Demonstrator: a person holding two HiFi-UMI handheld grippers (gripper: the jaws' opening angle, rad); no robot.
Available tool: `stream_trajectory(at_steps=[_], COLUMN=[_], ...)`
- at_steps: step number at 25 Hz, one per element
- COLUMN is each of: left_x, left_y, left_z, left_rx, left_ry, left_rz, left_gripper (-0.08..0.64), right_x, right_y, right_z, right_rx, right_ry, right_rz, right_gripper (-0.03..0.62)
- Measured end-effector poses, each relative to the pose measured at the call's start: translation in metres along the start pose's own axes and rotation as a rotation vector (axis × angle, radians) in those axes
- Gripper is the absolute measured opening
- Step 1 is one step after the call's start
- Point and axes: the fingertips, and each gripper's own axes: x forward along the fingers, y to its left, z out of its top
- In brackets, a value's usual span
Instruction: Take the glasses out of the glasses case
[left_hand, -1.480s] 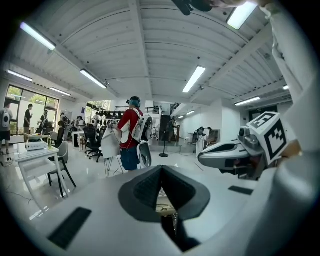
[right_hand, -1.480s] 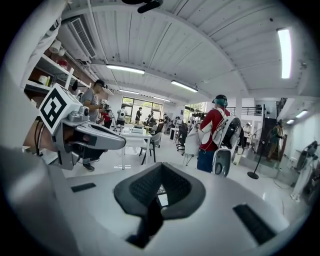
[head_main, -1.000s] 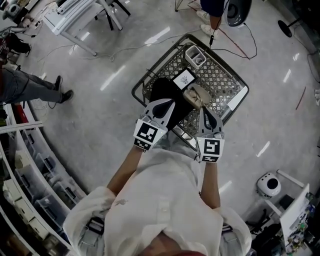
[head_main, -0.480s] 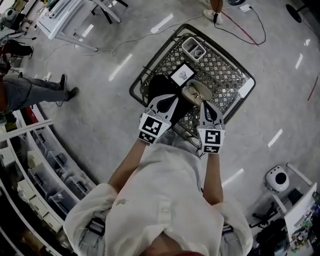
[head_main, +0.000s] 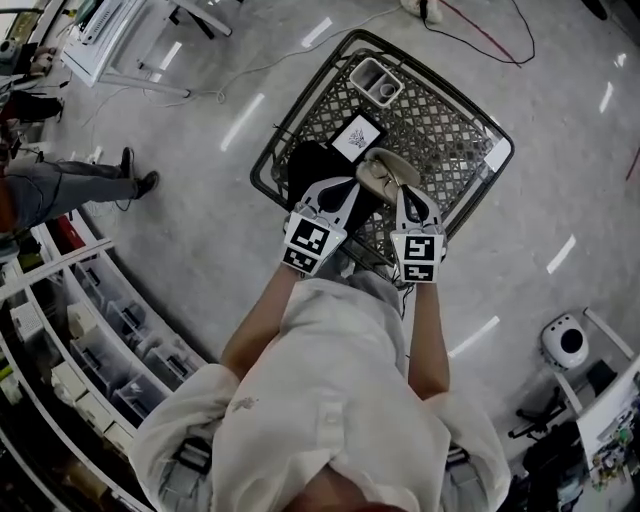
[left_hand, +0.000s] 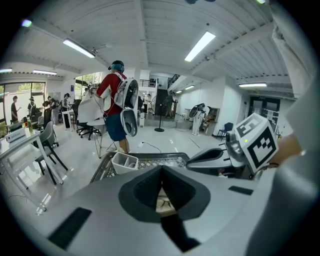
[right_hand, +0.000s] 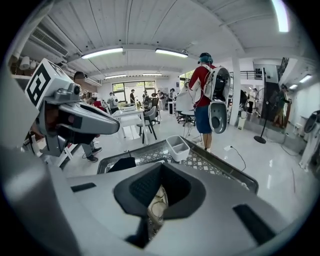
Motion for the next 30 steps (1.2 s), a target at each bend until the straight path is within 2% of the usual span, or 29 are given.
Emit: stream_trajectory(at_steps=[13,19,30], left_x=[0.050,0.065,0.083], left_y=[0.006,0.011,0.009], left_z=[-0.030,-0.043,-0.057], left_rx=[-0.003,-0.013,-0.021], left_ry=[0.062,0.091,0.124], left_rz=[-0.154,-0.182,-0.211], left_gripper=[0.012,0.012,0.012], right_x=[0.042,0.057,0.074], right_y=[-0.014,-0.011,-0.014], right_z=[-0.043,-0.066,-0.084], right_rx=[-0.012,-0.026,-0.030], right_ry=[0.157,0.226,0.274], right_rz=[-0.018,-0.012,-0.003], right_gripper=[0.008,0.014,0.020])
